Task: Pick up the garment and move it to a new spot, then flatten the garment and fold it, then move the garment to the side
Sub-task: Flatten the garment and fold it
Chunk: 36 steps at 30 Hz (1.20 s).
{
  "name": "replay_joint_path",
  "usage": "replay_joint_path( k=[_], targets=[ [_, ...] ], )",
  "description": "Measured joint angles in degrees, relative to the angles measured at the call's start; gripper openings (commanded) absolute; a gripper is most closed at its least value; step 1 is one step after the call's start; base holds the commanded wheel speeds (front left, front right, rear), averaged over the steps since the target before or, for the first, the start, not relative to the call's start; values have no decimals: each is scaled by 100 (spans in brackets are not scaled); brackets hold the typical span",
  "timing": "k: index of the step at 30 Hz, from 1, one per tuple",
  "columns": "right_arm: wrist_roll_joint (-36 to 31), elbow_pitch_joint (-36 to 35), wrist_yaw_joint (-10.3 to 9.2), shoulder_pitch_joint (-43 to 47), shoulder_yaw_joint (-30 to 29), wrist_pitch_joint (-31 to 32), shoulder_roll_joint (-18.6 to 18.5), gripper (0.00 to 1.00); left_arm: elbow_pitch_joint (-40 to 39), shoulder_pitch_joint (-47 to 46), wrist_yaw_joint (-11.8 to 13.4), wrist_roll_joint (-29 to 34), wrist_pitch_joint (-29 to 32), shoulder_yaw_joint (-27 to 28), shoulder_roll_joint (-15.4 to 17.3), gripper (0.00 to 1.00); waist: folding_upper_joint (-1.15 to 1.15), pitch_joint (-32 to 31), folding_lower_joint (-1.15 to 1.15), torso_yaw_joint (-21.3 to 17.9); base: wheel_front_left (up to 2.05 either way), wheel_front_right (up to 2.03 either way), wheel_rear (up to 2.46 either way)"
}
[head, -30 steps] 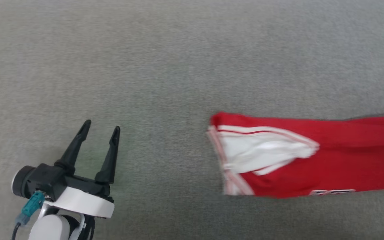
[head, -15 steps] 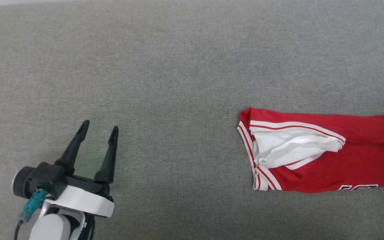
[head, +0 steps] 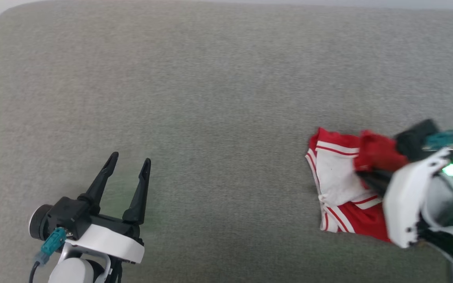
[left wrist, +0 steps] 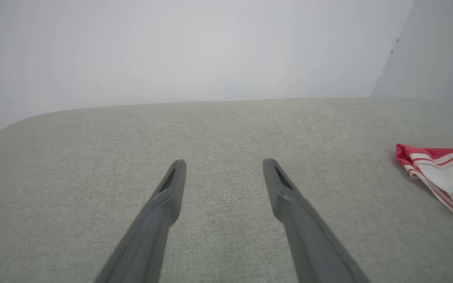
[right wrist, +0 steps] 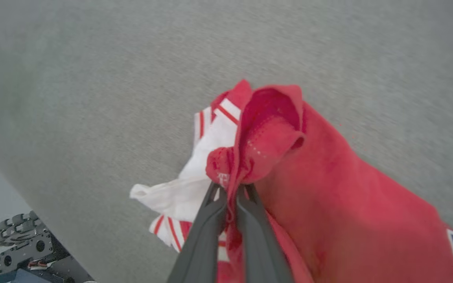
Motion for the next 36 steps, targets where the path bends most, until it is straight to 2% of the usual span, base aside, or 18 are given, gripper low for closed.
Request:
replay_joint_path(
  k=[6, 9, 14, 15, 16, 17, 18, 27, 30, 36],
  targets=[
    [16, 430, 0, -325, 826, 7, 43, 0, 46, -114, 0, -60, 0, -55, 0, 100, 0, 55, 0, 214, 0, 0, 0],
    [-131, 760, 0, -413, 1084, -171, -77, 0, 94, -145, 0, -68, 1, -111, -31, 100, 0, 80, 0, 294, 0, 0, 0],
    [-120, 1183, 0, -476, 1246, -563, -18, 0, 134, -203, 0, -98, 1, -96, -56, 100, 0, 98, 0, 314, 0, 0, 0],
    [-119, 1229, 0, -503, 1250, -641, -8, 8, 138, -203, 0, -108, 0, -81, -55, 100, 0, 92, 0, 296, 0, 0, 0],
    [-119, 1258, 0, -516, 1224, -733, -2, 32, 148, -203, 0, -110, 1, -75, -55, 100, 0, 80, 0, 278, 0, 0, 0],
    [-119, 1282, 0, -540, 1189, -837, 12, 85, 159, -202, 0, -110, 1, -71, -54, 100, 0, 61, 0, 258, 0, 0, 0],
    [-119, 1287, 0, -571, 1135, -933, 38, 100, 168, -199, 0, -110, 0, -62, -47, 100, 0, 38, 0, 235, 0, 0, 0],
    [-119, 1459, 0, -662, 335, -1939, 116, 100, 237, -91, 0, -158, 0, -7, 31, 100, 0, -252, 0, -86, 0, 0, 0],
    [-155, 1728, 1, -651, 192, -2647, 55, 100, 304, -90, 0, -204, 1, -22, 43, 100, 0, -355, 0, -210, 0, 0, 0],
    [-374, 2742, 0, -554, 34, -4299, -56, 100, 550, -98, 0, -330, 1, 32, 24, 100, 0, -563, 0, -442, 0, 0, 0]
  ],
)
